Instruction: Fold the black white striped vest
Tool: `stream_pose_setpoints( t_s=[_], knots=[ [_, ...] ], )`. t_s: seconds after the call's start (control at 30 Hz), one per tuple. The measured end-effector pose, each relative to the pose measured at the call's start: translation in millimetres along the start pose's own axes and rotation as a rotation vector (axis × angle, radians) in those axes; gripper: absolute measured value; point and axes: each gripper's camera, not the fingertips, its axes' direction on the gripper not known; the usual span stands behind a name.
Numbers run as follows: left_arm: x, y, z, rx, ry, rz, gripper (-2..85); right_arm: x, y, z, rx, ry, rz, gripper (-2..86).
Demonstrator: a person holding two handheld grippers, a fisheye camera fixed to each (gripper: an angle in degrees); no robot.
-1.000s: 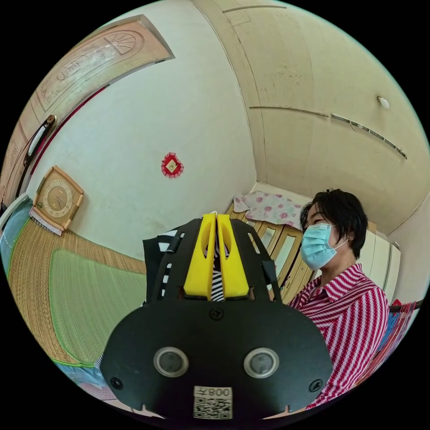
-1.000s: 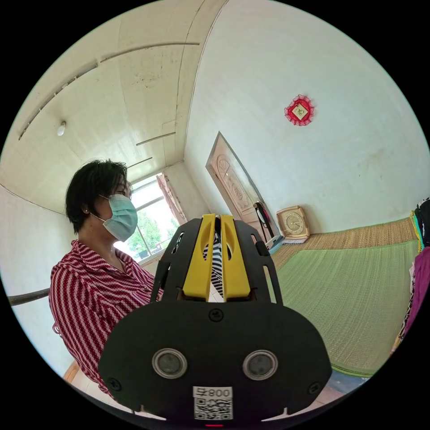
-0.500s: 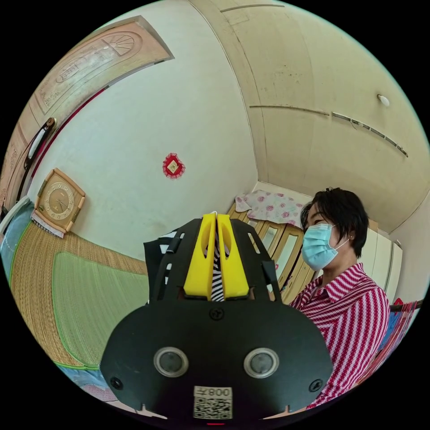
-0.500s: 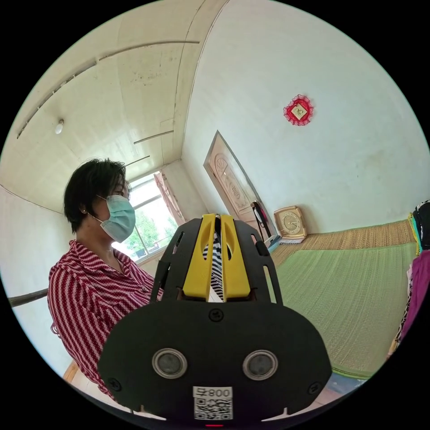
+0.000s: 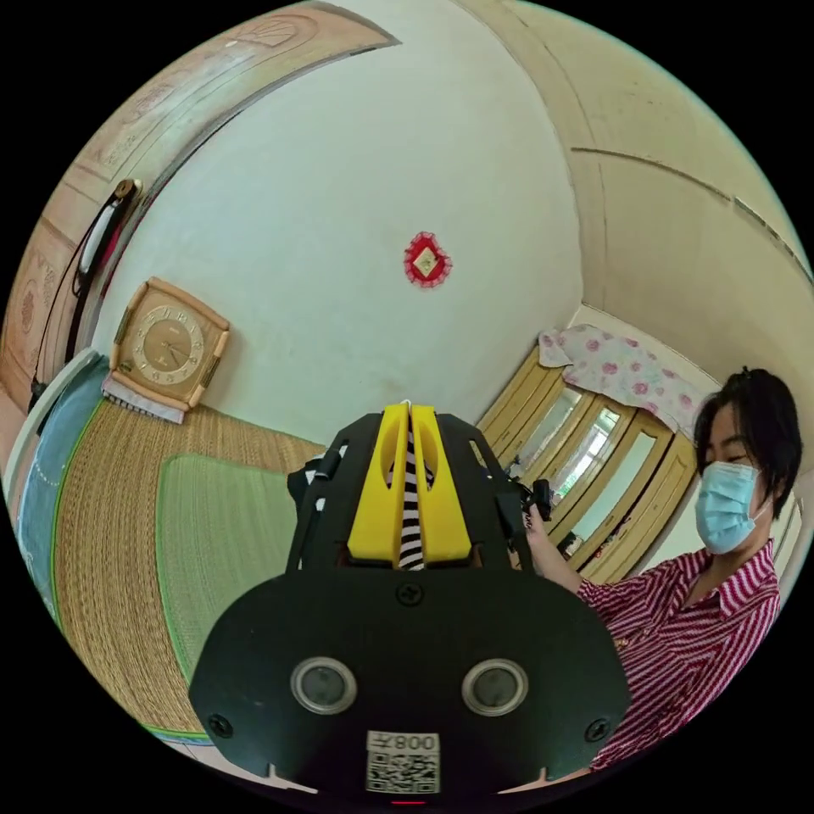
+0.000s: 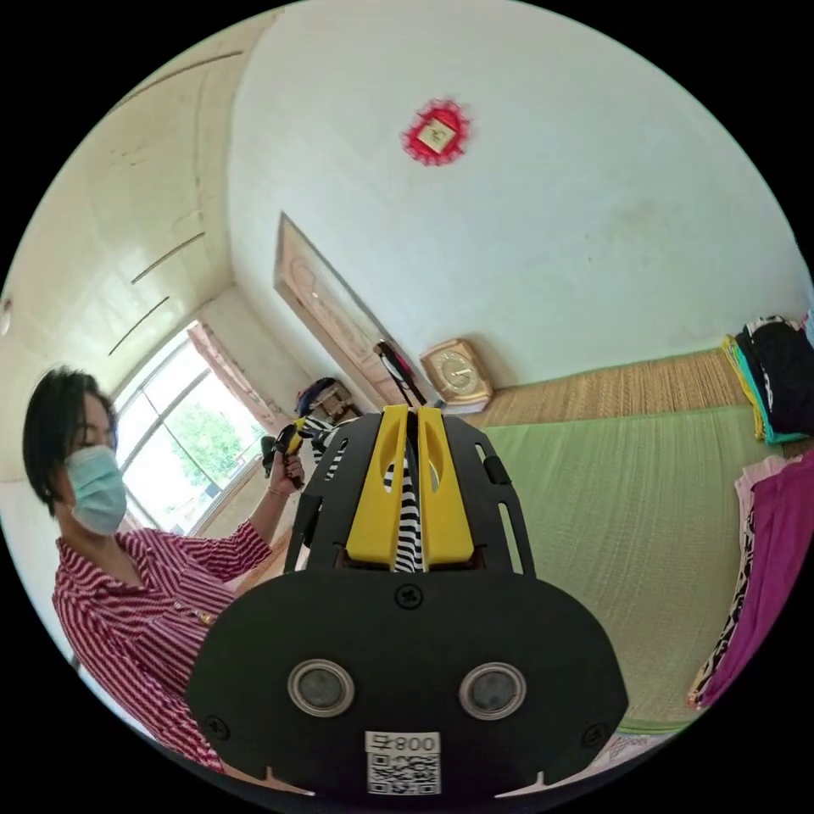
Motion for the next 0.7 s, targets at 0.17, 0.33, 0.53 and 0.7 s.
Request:
stream_pose_setpoints(
  t_s=[0.17, 0.33, 0.53, 0.7],
  knots=[
    [-81, -46, 109, -0.119, -0.135, -0.181, 0.4, 121, -39, 107, -0.141, 0.110, 0.177, 1.7],
    [-153, -55, 187, -0.240, -0.248, -0.355, 1.1, 253, -37, 205, -0.265, 0.182, 0.402, 1.3],
    [-167, -11, 187, -0.365, -0.264, -0.491, 2.4, 365, 16, 249, -0.352, 0.188, 0.587, 0.2],
    [-131, 34, 155, -0.444, -0.316, -0.595, 4.6, 358, 73, 235, -0.384, 0.137, 0.548, 0.2]
  ],
)
